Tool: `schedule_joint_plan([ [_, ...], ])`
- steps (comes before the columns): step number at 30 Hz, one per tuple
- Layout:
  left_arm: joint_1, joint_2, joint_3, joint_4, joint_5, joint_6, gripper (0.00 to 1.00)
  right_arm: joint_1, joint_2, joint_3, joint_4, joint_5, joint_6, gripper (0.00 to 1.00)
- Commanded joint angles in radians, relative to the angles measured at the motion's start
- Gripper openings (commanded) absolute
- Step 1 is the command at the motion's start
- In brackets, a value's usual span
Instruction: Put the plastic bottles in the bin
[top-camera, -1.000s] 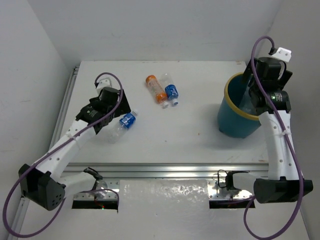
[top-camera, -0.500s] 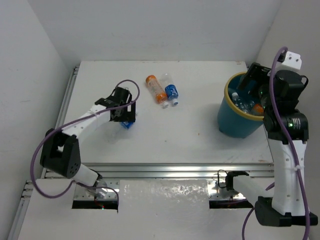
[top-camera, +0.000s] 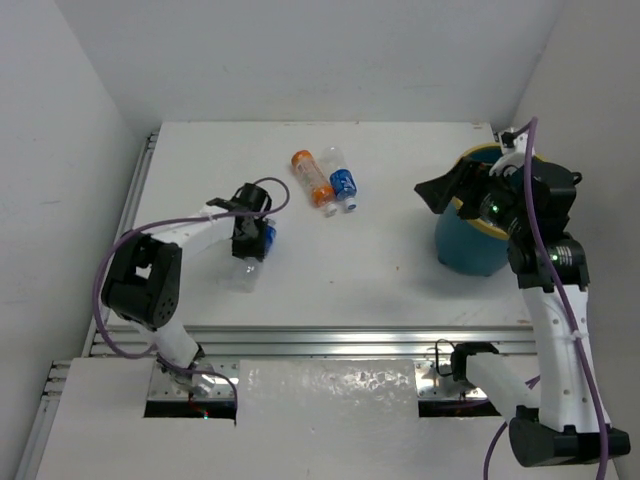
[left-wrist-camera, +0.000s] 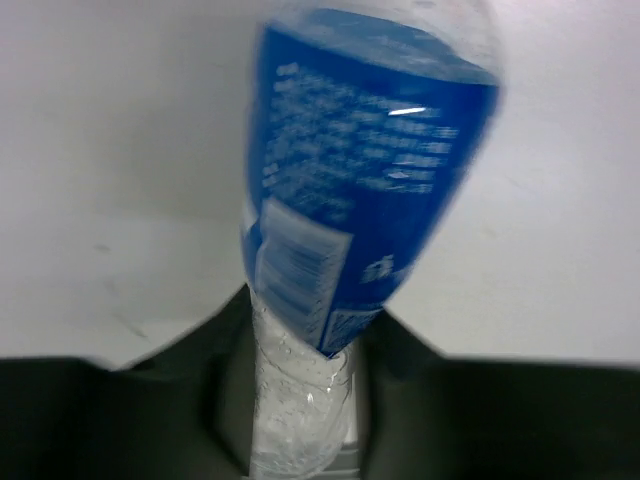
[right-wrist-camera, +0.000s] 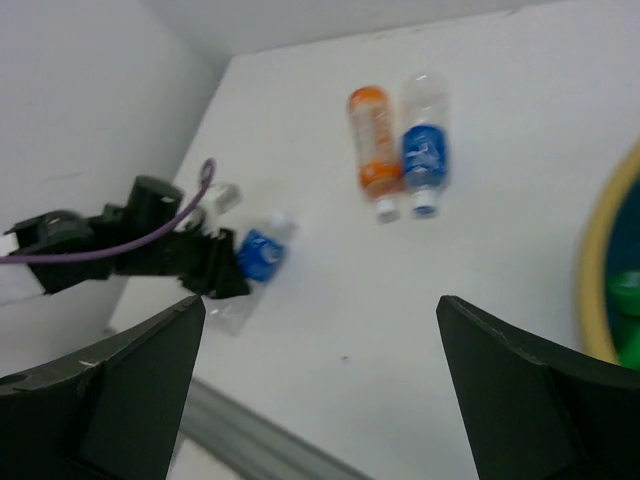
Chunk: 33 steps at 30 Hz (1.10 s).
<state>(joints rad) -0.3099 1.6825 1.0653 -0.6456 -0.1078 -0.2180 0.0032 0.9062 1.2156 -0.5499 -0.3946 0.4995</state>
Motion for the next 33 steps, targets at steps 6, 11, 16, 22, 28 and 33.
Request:
schedule_joint_plan([
  [6,-0.181,-0.394,-0.034,0.185,0.245,-0.092,0.04,0.113,0.011,-0.289,0.462,-0.305,0.261,0.99],
  [11,-0.204,-0.537,-0.180,0.578,0.589,-0.289,0.05,0.297,0.083,-0.364,0.675,-0.256,0.350,0.99],
  [16,-0.259,-0.507,-0.192,0.770,0.746,-0.382,0.03,0.374,0.158,-0.376,0.797,-0.251,0.375,0.99],
  [22,-0.287,-0.506,-0.191,0.833,0.824,-0.420,0.03,0.412,0.223,-0.361,0.834,-0.228,0.358,0.99],
  [28,-0.314,-0.504,-0.200,0.899,0.844,-0.448,0.09,0.461,0.279,-0.318,0.817,-0.234,0.349,0.84],
  [33,-0.314,-0.498,-0.125,0.672,0.705,-0.364,0.83,0.472,0.244,-0.263,0.677,-0.164,0.257,0.00],
])
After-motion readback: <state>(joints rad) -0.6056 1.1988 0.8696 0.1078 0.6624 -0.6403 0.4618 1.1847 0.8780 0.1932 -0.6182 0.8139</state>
